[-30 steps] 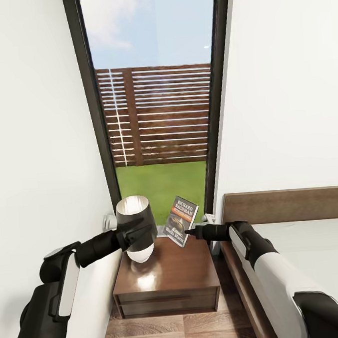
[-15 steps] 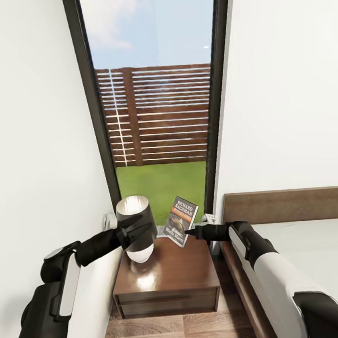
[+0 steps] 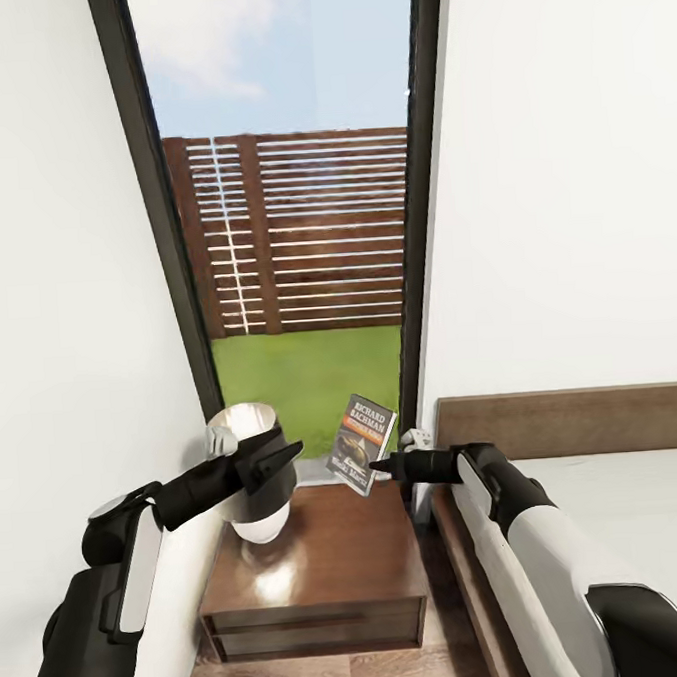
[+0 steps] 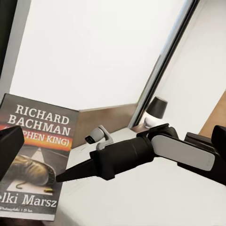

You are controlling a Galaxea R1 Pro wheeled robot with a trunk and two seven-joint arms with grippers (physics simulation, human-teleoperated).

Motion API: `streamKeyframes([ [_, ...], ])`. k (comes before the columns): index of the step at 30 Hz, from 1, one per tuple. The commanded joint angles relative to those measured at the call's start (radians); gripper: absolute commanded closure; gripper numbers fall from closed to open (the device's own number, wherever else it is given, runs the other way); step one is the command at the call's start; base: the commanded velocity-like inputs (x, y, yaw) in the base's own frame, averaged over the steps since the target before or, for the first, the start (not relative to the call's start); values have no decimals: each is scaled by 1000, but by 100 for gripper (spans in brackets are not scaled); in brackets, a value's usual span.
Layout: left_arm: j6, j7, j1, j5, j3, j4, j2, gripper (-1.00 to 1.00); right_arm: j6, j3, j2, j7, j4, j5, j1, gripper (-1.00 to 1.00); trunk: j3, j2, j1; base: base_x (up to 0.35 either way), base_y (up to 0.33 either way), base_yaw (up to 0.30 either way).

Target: In the bedroom, move the book from the bed onto either nightstand, and place the two sandals side by side next to the bed.

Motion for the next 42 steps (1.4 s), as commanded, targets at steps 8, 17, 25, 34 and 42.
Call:
streamKeyframes([
  [8, 7, 0, -1, 2, -1, 1, 0, -100, 9, -4, 1, 0, 1, -5, 0, 100, -1, -1, 1, 263, -103, 0],
  [17, 9, -83, -1, 2, -14, 0, 7, -100, 9, -3, 1, -1, 1, -4, 0, 100, -1, -1, 1, 160, -16, 0],
  [25, 8, -250, 0, 0, -20, 0, 9, -100, 9, 1, 1, -1, 2, -4, 0, 100, -1, -1, 1, 112, -2, 0],
  [34, 6, -324, 0, -8, -112, 0, 11, -100, 9, 3, 2, -2, 3, -3, 0, 100, -1, -1, 1, 67, 0, 0],
  [42, 5, -331, -1, -12, -210, 1, 13, -100, 9, 5, 2, -2, 3, -3, 0, 100, -1, -1, 1, 13, 0, 0],
])
